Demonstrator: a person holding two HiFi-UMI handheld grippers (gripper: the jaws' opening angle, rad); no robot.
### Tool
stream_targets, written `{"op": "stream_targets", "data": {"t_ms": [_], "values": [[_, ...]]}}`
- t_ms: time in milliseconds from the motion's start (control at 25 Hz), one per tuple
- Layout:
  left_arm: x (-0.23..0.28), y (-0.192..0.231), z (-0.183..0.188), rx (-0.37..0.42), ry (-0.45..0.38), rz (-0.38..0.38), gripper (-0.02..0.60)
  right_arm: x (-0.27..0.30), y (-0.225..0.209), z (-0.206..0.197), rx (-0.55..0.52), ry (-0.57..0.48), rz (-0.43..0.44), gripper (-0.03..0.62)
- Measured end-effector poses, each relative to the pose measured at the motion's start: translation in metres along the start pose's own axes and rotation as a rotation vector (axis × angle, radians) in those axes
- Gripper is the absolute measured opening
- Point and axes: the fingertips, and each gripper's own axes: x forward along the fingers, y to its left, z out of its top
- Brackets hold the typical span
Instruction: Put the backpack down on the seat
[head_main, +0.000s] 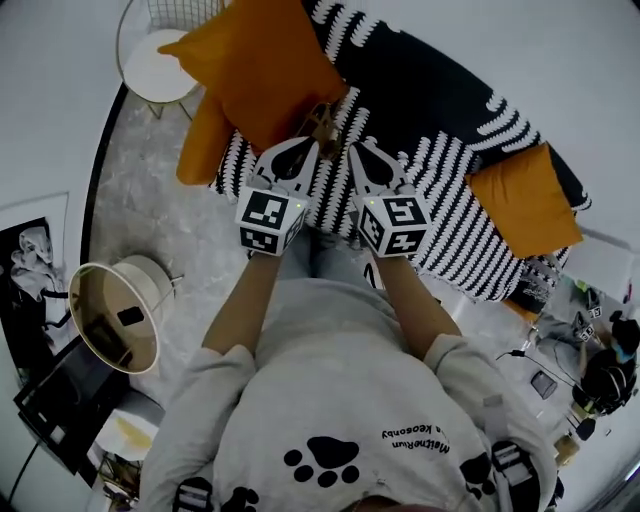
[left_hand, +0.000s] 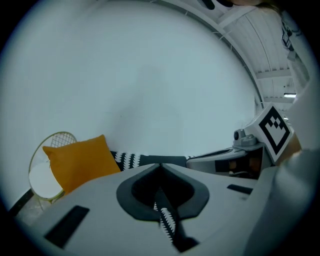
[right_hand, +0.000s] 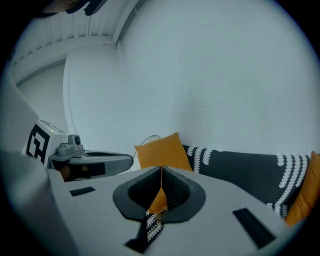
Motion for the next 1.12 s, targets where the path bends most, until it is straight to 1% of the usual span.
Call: {"op": "stream_targets", "data": {"t_ms": [160,320,560,640,720,800,920,1120], "values": [[-0.023,-0.024,0.025,-0.002,-0.045,0.023,0.02,-0.038,0.013,0.024,-0.043,-0.049,0.034,0.034],[-0.047,-0.048,0.046,-0.004,-0.084,0.057,0.02,-0.073,0.022,0.04,-0.063,-0.095,0.069,0.034],[-0.081,-0.073,0.063,0.005,-0.118,0.096,0.02,-0.109,0.041,0.053,-0.065,-0.129,0.111,0.034],[-0.092,-0.082,0.067,0.035,-0.122,0.098,0.02,-0.122,0.048,0.056,-0.072,-0.14,0.119,0.034],[-0.1,-0.093,0.072,0.087,-0.13,0.096,0.02,-0.134,0.053,0.06,-0.077,-0.159,0.121,0.034],[-0.108,-0.101,0.076,0.114,-0.141,0.088,0.02,-0.145,0.058,0.064,-0.079,-0.183,0.118,0.034],[-0.124,-0.11,0.078,0.117,-0.154,0.071,0.02,-0.158,0.071,0.066,-0.086,-0.207,0.11,0.034],[-0.15,-0.118,0.082,0.117,-0.189,0.051,0.02,-0.176,0.096,0.065,-0.135,-0.247,0.094,0.034]]}}
